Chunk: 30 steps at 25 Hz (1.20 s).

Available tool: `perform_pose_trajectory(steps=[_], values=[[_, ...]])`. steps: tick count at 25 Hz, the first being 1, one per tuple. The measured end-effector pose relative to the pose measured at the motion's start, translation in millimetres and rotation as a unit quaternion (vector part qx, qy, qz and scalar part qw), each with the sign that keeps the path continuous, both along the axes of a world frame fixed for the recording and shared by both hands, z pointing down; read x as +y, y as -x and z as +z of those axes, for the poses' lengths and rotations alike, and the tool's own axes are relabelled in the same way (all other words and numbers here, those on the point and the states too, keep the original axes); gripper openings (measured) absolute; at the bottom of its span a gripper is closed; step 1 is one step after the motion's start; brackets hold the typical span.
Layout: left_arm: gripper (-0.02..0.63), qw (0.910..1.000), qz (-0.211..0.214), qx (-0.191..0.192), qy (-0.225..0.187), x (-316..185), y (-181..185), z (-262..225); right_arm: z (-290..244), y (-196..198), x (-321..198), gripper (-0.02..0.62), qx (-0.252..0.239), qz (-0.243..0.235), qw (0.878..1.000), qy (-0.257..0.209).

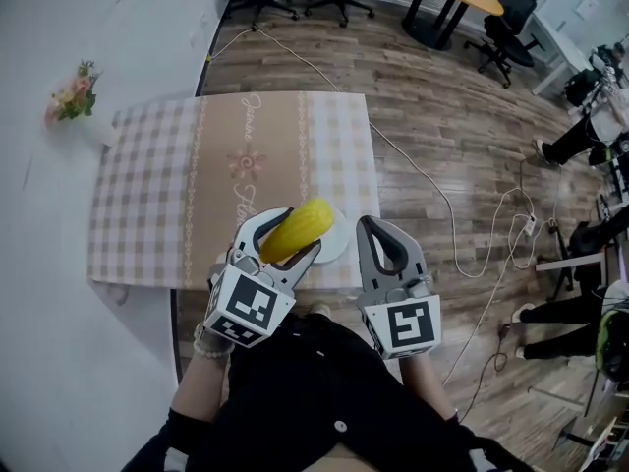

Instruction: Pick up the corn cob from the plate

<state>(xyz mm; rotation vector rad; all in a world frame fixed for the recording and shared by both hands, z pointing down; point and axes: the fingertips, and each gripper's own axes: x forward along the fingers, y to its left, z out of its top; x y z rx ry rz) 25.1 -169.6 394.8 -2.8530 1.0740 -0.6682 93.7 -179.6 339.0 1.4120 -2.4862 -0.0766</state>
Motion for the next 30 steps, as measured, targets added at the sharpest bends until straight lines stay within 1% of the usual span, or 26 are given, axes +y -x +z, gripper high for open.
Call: perform_pose_trajectory(steps=[11,17,23,30], values=[[0.259,0.9999,0.009,0.002,0.003,3.9,-4.8,5.6,4.6,-0.7,3.5,0.041,0.010,0.001,1.000,0.006],[0.259,0.9999,0.013,0.002,0.002,4.8,-4.8,3.5,1.8,-2.7,4.3,0.041,0.001,0.010,1.000,-0.004],[0.259,0.9999,0.013,0.006,0.003,4.8,-3.7,3.6,5.6,-3.0,6.7,0.041,0.018,0.008,1.000,0.008],[0.259,0.9999,0.013,0.003,0.003,5.6,-0.5,3.4,4.9,0.5,8.3,0.041,0.020,0.007,1.000,0.006]])
